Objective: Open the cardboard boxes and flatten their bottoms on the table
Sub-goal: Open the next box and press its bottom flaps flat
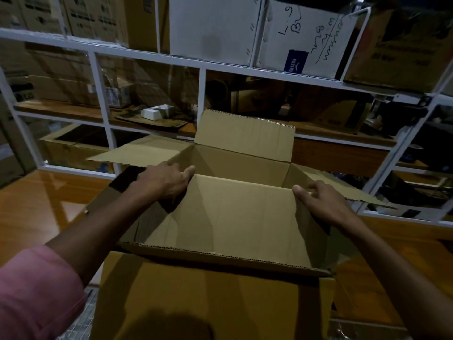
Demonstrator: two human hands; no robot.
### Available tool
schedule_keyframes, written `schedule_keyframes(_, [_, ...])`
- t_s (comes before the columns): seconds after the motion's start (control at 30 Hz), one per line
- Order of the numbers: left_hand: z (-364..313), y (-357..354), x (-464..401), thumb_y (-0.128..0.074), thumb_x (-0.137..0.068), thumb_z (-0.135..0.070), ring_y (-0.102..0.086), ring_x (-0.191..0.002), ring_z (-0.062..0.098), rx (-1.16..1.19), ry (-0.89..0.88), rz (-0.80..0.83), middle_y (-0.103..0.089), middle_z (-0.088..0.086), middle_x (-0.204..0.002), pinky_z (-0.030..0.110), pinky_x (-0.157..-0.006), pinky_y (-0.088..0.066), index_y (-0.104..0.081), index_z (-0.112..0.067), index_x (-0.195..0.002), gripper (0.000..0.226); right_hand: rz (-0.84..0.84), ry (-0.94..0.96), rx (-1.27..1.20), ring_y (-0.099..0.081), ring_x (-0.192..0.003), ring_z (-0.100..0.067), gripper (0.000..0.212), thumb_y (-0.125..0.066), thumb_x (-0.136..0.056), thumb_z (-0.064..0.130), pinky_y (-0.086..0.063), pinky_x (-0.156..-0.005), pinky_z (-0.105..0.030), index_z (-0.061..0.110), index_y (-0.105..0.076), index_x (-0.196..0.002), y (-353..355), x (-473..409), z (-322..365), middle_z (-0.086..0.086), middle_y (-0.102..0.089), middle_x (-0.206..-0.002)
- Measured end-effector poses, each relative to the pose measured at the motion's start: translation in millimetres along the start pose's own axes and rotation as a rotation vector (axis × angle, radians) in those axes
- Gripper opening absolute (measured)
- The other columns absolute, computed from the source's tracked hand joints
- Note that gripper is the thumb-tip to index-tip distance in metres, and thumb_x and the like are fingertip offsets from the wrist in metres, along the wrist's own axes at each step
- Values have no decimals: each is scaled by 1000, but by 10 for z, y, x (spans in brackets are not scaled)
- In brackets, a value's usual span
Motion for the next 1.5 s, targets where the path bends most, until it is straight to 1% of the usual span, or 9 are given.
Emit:
schedule_keyframes(0.27, [-31, 31, 132, -28, -100, -68, -54, -122, 36, -118, 94, 173, -54, 18, -140, 49, -100, -46, -44, -14, -148, 74, 219, -87, 50, -64, -93, -23, 42, -52, -98, 57, -54, -85, -41, 17, -63, -108, -23, -5, 3, -5, -66, -105])
schedule_keyframes(0.53, [124, -354, 296, -29, -100, -64, -44, -139, 34, -207, 105, 347, -40, 13, -157, 47, -112, -38, -38, -18, -153, 71, 426, -110, 184, -64, -94, -22, 42, -52, -95, 61, -50, -76, -33, 22, -63, -103, -294, 80, -172, -5, -66, -106])
schedule_keyframes(0.8, [119, -381, 345, -29, -102, -61, -50, -132, 32, -294, 75, 339, -48, 11, -150, 43, -103, -40, -46, -20, -148, 64, 513, -47, 389, -60, -105, -25, 62, -37, -98, 68, -49, -95, -37, 19, -63, -125, -402, 74, -8, -5, -59, -112])
schedule_keyframes(0.93, [136, -398, 193, -37, -94, -67, -56, -120, 31, -321, 61, 403, -56, 10, -137, 44, -94, -44, -52, -22, -142, 67, 560, -27, 381, -59, -105, -22, 64, -40, -95, 70, -45, -90, -34, 22, -61, -132, -390, 49, -40, -4, -62, -122])
schedule_keyframes(1.07, [229, -395, 36, -46, -83, -75, -58, -113, 29, -279, 24, 542, -58, 5, -131, 48, -97, -49, -57, -23, -134, 73, 583, -4, 405, -59, -107, -18, 57, -47, -92, 72, -48, -91, -37, 29, -59, -129, -316, -8, -114, 1, -62, -128])
schedule_keyframes(1.17, [152, -267, 146, -39, -99, -64, -51, -130, 37, -143, 33, 717, -52, 10, -145, 51, -104, -48, -50, -24, -142, 60, 630, 18, 339, -62, -105, -13, 51, -50, -93, 67, -52, -92, -35, 26, -62, -121, -248, -62, -120, 4, -64, -120])
schedule_keyframes(1.23, [138, -159, 159, -36, -100, -65, -50, -130, 41, -89, 49, 760, -55, 11, -144, 52, -106, -47, -59, -25, -131, 56, 677, -16, 236, -64, -106, -13, 54, -50, -87, 69, -54, -94, -36, 26, -65, -114, -208, -80, -127, 5, -66, -117])
schedule_keyframes(1.33, [187, -79, 139, -34, -94, -75, -62, -112, 39, -1, 88, 747, -66, 8, -129, 51, -97, -53, -69, -22, -106, 64, 712, -65, 207, -68, -105, -20, 62, -49, -79, 75, -60, -88, -42, 26, -68, -111, -186, -95, -150, 7, -70, -115])
schedule_keyframes(1.5, [-138, -11, 382, -34, -103, -59, -56, -126, 26, 28, -138, 779, -64, -3, -131, 54, -109, -40, -62, -23, -130, 53, 753, -36, 352, -65, -103, -17, 58, -50, -89, 71, -59, -80, -33, 24, -72, -112, -248, -53, -78, 6, -68, -116])
Point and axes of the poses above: each hand's wrist, its own x-axis away from the middle knuckle, its own y-axis out of the back of the hand, z = x × y, the point moved 5 cm from there along -x, towards the middle knuckle
